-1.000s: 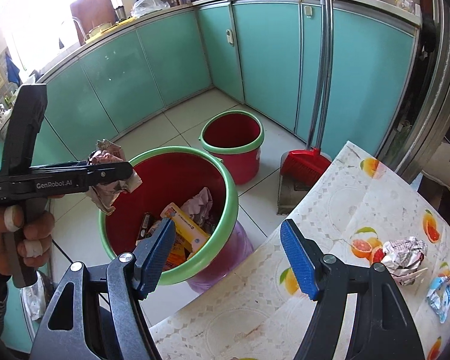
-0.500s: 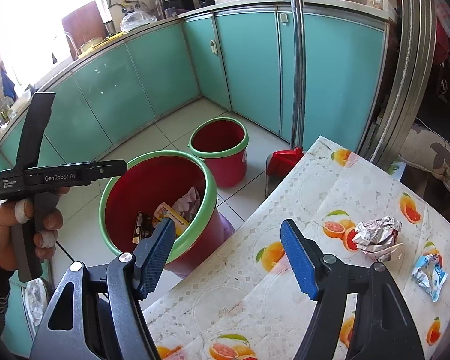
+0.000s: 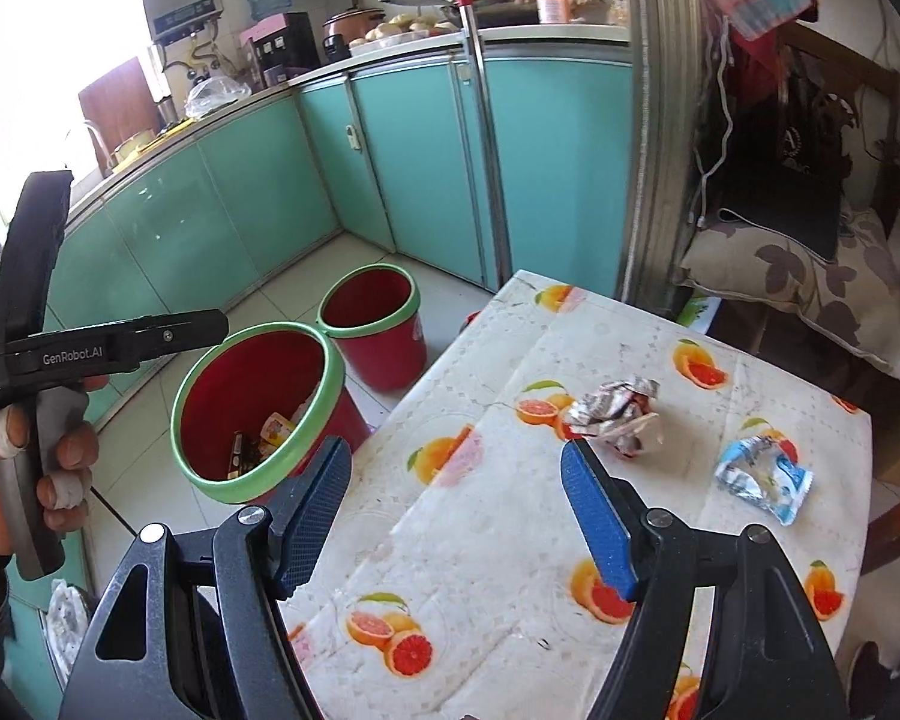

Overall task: Collect trash
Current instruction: 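Move both open tools back over the table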

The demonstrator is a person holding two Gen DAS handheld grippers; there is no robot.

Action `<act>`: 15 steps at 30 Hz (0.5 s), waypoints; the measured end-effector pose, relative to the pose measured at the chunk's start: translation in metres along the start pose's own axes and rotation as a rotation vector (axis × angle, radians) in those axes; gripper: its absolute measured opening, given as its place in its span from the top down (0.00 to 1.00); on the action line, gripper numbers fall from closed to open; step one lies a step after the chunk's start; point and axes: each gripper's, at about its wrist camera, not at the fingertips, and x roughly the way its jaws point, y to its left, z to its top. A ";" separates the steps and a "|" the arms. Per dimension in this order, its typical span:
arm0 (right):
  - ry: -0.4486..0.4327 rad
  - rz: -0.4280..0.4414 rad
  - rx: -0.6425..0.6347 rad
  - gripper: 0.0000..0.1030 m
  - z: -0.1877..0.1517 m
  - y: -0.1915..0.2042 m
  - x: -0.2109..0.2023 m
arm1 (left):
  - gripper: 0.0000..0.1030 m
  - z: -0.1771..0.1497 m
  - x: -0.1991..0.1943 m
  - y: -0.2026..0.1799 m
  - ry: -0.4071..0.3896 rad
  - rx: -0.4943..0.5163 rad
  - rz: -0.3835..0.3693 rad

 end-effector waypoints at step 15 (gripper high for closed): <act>-0.028 -0.193 0.158 0.29 -0.052 -0.140 -0.091 | 0.01 -0.006 0.040 -0.154 0.047 0.196 -0.074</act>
